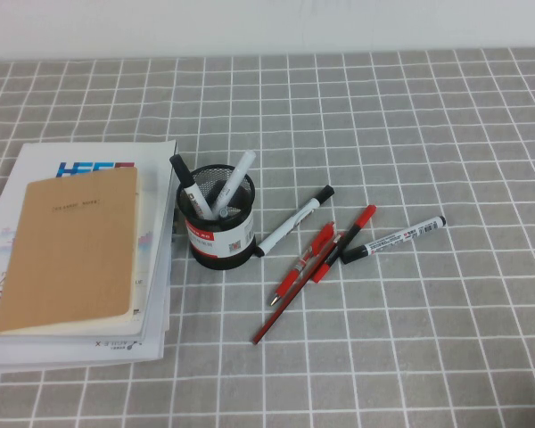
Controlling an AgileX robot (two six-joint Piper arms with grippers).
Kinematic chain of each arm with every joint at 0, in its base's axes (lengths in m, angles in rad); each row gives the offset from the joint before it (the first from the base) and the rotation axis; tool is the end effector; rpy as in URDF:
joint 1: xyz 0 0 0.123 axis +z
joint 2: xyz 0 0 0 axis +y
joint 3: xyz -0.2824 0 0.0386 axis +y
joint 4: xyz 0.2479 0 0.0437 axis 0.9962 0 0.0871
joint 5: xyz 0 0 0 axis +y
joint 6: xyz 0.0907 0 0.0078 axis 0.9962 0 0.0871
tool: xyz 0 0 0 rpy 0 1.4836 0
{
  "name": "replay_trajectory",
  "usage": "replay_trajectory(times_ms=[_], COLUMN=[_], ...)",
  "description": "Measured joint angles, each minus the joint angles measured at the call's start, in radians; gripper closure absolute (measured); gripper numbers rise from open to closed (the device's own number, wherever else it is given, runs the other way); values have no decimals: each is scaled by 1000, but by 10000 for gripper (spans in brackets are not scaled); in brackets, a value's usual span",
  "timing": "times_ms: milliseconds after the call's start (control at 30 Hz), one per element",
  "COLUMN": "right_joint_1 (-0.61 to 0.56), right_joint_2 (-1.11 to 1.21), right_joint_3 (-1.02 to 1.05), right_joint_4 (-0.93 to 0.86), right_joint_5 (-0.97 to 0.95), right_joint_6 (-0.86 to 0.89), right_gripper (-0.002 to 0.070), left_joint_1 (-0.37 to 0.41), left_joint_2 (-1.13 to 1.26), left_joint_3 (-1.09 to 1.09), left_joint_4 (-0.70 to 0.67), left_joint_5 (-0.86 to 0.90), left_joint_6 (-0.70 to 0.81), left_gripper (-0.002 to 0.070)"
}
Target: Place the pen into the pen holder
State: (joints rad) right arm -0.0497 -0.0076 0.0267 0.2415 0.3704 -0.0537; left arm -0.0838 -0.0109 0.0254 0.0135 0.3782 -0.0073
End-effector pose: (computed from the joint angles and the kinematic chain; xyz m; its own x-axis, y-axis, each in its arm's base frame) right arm 0.0531 0.0053 0.1721 -0.2894 0.1851 -0.9391 0.0165 0.9819 0.1885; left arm 0.0523 -0.0039 0.1711 -0.2993 0.0304 -0.9537 0.0805 0.9967 0.0065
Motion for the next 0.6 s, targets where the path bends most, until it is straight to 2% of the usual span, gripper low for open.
replay_trajectory(times_ms=[367, 467, 600], right_joint_1=[0, 0, 0], right_joint_2=[0, 0, 0], right_joint_3=[0, 0, 0], right_joint_4=[16, 77, 247], right_joint_5=[0, 0, 0], right_joint_6=[0, 0, 0], right_gripper=[689, 689, 689], left_joint_1=[0, 0, 0], left_joint_2=[0, 0, 0], left_joint_3=[0, 0, 0], left_joint_4=[0, 0, 0], left_joint_5=[0, 0, 0], left_joint_6=[0, 0, 0], left_gripper=[680, 680, 680])
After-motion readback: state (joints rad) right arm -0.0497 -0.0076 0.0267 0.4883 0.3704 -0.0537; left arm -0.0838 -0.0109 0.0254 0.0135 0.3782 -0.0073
